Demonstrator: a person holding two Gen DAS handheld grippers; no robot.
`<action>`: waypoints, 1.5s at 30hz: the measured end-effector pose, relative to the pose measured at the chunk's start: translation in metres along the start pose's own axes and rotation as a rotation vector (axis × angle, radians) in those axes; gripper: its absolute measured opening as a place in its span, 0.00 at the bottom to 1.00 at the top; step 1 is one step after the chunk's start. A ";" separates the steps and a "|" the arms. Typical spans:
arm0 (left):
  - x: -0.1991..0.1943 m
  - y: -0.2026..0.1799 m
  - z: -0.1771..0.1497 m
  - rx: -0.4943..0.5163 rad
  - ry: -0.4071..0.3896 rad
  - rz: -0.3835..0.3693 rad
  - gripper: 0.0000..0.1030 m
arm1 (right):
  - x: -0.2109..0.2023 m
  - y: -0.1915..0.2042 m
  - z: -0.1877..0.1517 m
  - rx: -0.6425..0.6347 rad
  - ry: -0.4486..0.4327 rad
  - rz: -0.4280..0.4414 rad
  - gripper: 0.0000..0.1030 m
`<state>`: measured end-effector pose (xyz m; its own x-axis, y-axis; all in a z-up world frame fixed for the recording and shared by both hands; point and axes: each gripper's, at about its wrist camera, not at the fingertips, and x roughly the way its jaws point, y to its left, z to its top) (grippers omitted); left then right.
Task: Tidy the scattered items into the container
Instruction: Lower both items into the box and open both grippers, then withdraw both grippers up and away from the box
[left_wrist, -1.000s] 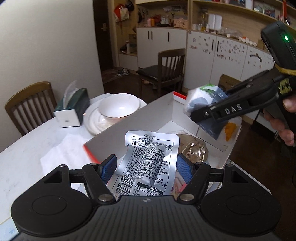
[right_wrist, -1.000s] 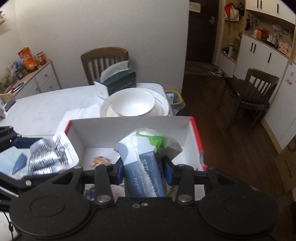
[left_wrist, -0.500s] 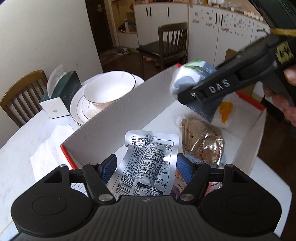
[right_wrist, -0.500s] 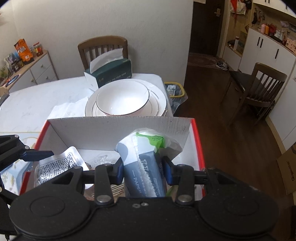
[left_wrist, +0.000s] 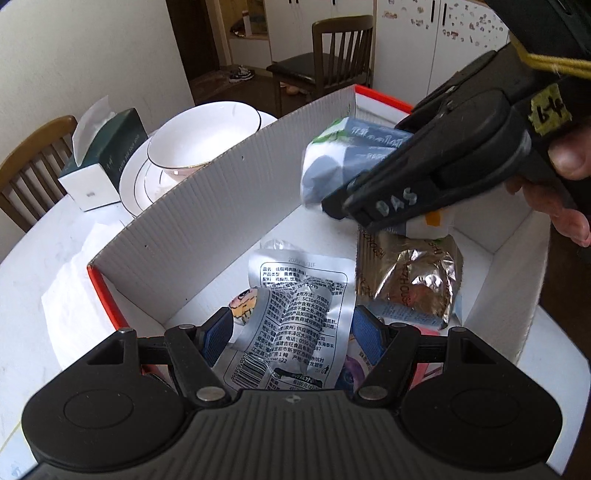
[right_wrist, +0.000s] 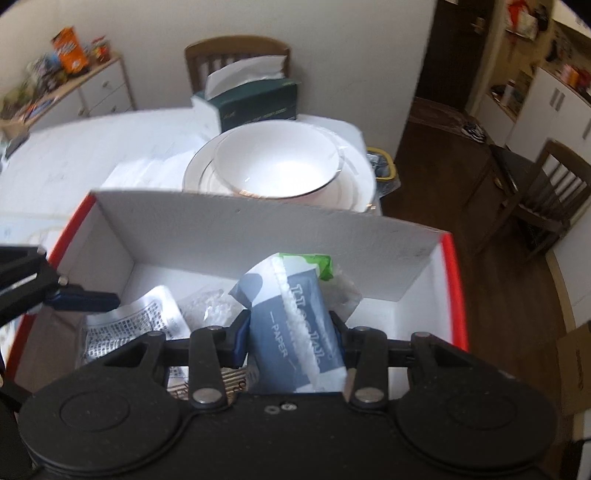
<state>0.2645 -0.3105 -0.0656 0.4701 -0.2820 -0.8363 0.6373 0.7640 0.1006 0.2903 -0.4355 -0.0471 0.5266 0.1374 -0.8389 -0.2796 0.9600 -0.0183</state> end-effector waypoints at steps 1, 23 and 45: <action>0.001 -0.001 0.000 0.007 0.002 0.006 0.68 | 0.003 0.002 0.000 -0.011 0.010 0.006 0.39; -0.001 -0.004 -0.001 0.029 0.013 -0.012 0.70 | -0.002 -0.004 -0.006 0.019 0.022 0.011 0.64; -0.067 0.020 -0.022 -0.130 -0.172 0.014 0.74 | -0.074 0.012 -0.023 0.020 -0.074 0.043 0.69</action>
<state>0.2321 -0.2639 -0.0198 0.5828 -0.3570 -0.7300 0.5510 0.8339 0.0321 0.2298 -0.4400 0.0020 0.5728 0.1959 -0.7960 -0.2875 0.9574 0.0287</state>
